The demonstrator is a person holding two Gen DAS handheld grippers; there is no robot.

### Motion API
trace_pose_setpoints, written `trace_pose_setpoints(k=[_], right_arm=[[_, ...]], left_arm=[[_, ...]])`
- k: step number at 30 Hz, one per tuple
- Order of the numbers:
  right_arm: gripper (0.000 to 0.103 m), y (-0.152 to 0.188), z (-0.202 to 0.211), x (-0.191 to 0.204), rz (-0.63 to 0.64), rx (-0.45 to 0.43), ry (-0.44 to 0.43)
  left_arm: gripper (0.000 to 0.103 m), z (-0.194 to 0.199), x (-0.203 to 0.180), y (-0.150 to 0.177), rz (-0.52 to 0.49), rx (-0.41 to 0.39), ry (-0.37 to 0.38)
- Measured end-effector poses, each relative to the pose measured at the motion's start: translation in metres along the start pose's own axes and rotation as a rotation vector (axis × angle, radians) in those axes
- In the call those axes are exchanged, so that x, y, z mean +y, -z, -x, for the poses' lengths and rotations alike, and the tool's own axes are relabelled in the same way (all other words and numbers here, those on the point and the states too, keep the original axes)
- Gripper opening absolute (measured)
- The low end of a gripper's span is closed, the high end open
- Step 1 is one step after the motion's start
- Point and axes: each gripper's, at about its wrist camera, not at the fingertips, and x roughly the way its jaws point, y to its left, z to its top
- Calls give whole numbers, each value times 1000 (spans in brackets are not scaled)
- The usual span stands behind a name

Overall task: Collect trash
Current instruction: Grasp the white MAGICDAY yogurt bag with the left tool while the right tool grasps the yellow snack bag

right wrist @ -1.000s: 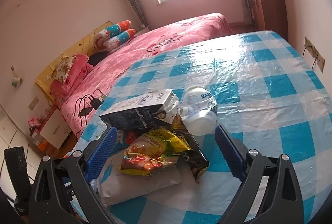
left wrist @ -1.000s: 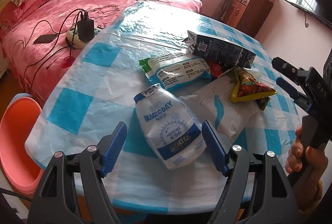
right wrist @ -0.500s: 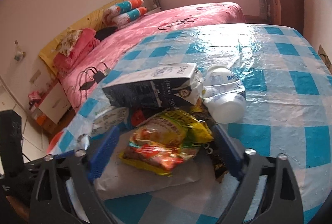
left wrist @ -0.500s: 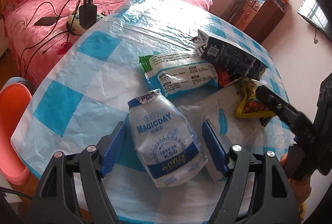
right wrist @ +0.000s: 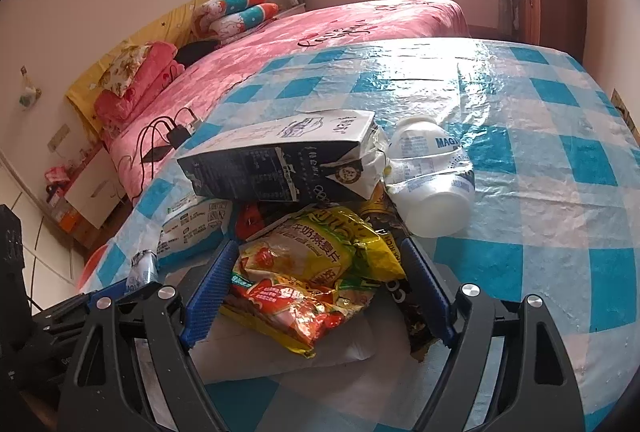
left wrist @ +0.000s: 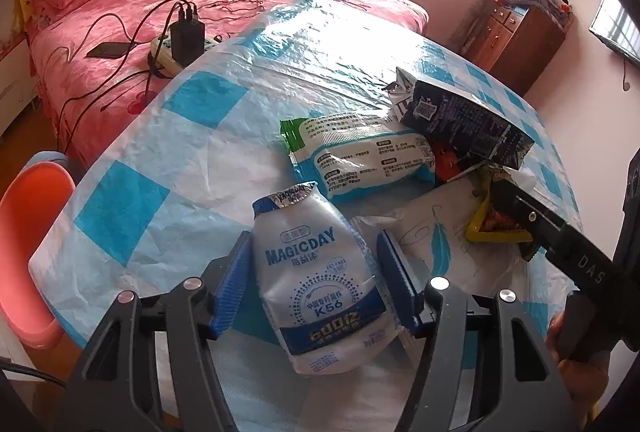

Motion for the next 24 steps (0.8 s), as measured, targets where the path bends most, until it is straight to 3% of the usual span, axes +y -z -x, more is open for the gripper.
trace_pose_setpoints(k=[15, 24], right_arm=[[57, 0, -7, 7, 50, 5, 9], [52, 1, -5, 2, 19, -7, -1]], left_arm=[[60, -2, 7, -5, 5, -2, 57], [60, -1, 16, -6, -4, -8, 104]])
